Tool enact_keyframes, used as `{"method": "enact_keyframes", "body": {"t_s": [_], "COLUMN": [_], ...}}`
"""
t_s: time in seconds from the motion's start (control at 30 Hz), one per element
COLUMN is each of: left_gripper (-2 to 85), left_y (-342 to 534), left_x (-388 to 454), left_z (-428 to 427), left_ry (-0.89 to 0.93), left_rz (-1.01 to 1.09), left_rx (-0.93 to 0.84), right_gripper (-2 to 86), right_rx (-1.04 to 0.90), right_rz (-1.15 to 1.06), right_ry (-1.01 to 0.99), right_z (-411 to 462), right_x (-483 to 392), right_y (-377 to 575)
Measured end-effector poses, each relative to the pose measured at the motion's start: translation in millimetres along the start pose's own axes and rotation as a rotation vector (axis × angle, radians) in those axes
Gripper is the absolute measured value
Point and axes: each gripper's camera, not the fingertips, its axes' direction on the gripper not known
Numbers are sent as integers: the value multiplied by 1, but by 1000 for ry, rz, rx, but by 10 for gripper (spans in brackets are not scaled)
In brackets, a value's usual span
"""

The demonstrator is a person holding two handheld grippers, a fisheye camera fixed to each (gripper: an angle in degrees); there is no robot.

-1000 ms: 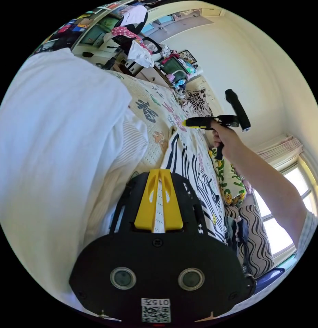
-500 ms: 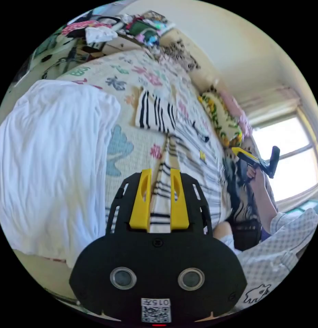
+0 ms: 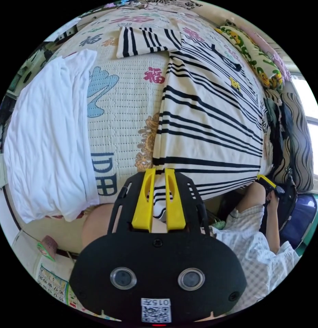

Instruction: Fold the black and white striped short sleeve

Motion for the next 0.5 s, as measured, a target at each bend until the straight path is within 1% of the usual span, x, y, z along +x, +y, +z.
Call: {"method": "enact_keyframes", "body": {"t_s": [0.13, 0.27, 0.43, 0.5], "left_gripper": [10, 0, -2, 0], "left_y": [-3, -8, -15, -18], "left_x": [4, 19, 29, 29], "left_z": [36, 70, 115, 134], "left_ry": [-44, -160, -295, -306], "left_rz": [29, 97, 164, 171], "left_rx": [-61, -81, -121, -125], "right_gripper": [46, -4, -9, -10], "right_rx": [-38, -86, -110, -108], "right_rz": [36, -45, -129, -131], "right_ry": [-80, -67, -35, -41], "right_z": [-12, -36, -63, -72], "right_x": [17, 16, 17, 19], "right_y": [2, 8, 29, 37]}}
